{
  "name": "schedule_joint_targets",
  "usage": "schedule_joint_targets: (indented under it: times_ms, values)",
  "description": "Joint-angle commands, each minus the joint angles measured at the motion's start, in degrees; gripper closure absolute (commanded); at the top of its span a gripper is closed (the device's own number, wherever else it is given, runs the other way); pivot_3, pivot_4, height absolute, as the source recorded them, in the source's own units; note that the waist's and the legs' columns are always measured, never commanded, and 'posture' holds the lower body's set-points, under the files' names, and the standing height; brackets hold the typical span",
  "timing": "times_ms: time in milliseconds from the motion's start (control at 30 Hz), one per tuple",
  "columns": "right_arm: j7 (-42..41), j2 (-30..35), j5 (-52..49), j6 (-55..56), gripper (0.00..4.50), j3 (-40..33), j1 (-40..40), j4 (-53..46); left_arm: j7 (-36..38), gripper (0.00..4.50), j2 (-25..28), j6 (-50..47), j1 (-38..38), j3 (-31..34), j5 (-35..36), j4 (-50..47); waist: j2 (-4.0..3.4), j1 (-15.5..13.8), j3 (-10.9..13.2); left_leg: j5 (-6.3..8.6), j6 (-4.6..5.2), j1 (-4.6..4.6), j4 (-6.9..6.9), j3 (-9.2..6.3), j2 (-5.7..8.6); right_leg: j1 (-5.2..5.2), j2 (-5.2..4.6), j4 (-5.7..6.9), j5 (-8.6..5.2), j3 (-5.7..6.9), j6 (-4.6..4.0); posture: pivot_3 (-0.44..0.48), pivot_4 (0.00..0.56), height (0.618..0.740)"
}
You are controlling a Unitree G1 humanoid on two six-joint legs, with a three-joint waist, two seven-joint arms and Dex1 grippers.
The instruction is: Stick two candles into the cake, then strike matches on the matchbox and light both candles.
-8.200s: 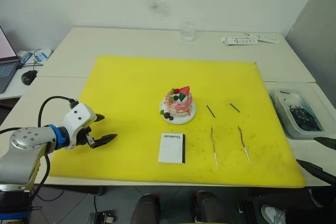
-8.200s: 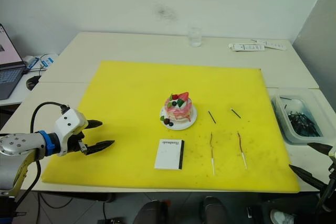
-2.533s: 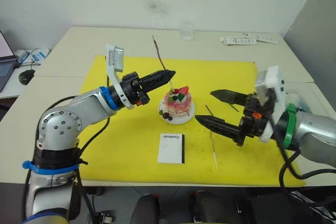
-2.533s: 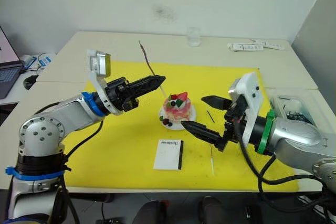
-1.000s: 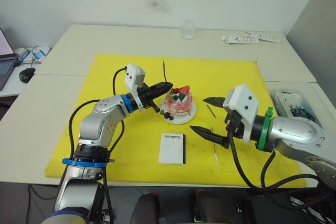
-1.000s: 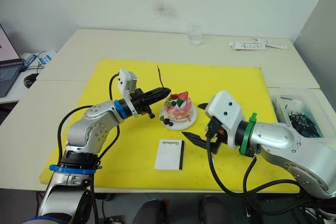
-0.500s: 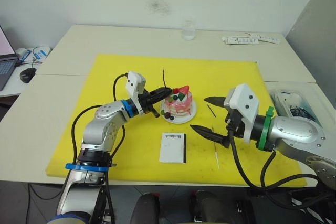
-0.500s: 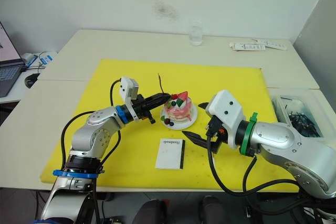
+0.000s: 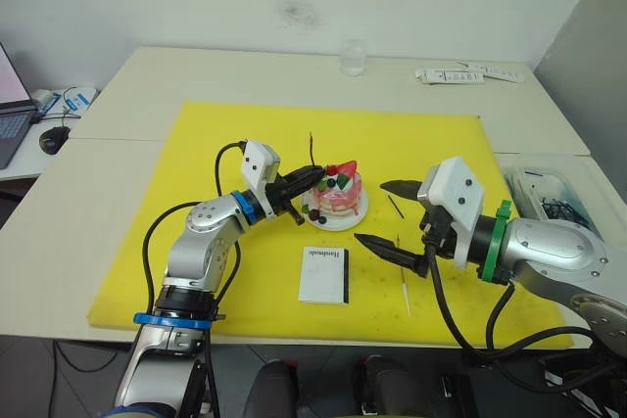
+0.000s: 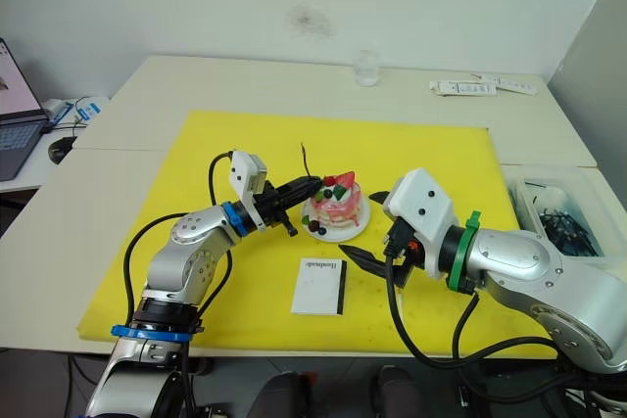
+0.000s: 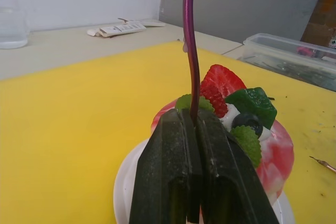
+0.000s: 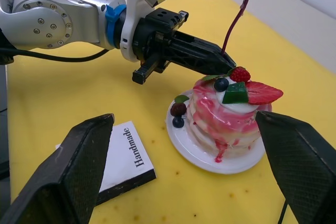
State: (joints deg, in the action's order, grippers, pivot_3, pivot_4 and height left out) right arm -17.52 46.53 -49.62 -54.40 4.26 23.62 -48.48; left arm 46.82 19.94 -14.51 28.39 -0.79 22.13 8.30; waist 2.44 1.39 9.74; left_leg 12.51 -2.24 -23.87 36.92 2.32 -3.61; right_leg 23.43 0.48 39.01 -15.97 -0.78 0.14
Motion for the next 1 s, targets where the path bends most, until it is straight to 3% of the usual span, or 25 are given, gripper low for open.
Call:
schedule_joint_targets:
  times_ms: [33,67,533,667,800,1000]
  values:
    - [-0.27,-0.42,0.90,0.40,0.02,-1.33,0.21,-1.43,-1.14,4.50,-0.52,-2.02,0.62,0.18,0.56,-2.53,0.00,0.00,0.00,0.00,0.00,0.00,0.00,0.00,0.00,0.00,0.00,0.00,0.00,0.00,0.00,0.000,0.150,0.740]
    - [-0.26,-0.54,1.00,0.39,0.02,-1.35,0.19,-1.38,-1.77,4.50,-0.48,-3.17,0.94,0.84,1.25,-3.20,0.00,0.01,0.00,0.00,0.00,0.00,0.00,0.00,0.00,0.00,0.00,0.00,0.00,0.00,0.00,0.000,0.150,0.740]
    - [2.05,-2.42,0.73,-0.23,0.00,-4.66,-2.85,-2.51,-3.85,0.15,7.59,-10.59,-1.34,7.84,4.67,-15.16,0.00,0.11,0.00,0.00,0.00,0.00,-0.02,-0.06,-0.04,0.01,0.02,0.00,0.00,0.06,0.00,0.000,0.150,0.740]
    - [3.15,-1.10,2.38,-0.77,0.00,-6.55,-9.71,-4.64,5.06,0.04,17.70,-23.09,-5.42,7.01,12.19,-23.14,0.01,0.15,0.00,0.00,0.00,0.00,-0.02,-0.04,-0.06,0.00,-0.01,-0.03,0.00,0.01,0.01,0.000,0.150,0.740]
    - [4.29,0.11,6.83,0.04,0.00,-5.91,-18.92,-7.12,12.13,0.04,25.62,-29.56,-8.99,6.49,18.45,-30.05,-0.01,0.13,0.01,0.01,-0.01,-0.02,-0.08,-0.02,-0.07,0.06,-0.07,-0.02,-0.04,0.00,0.04,0.000,0.150,0.740]
    - [6.45,-1.25,14.43,1.38,0.00,-2.36,-30.67,-7.91,19.16,0.04,30.49,-29.55,-13.51,3.84,21.17,-36.87,-0.03,0.13,0.02,0.00,-0.01,0.09,-0.03,-0.03,-0.04,-0.03,-0.13,-0.01,-0.02,-0.04,0.03,0.000,0.150,0.740]
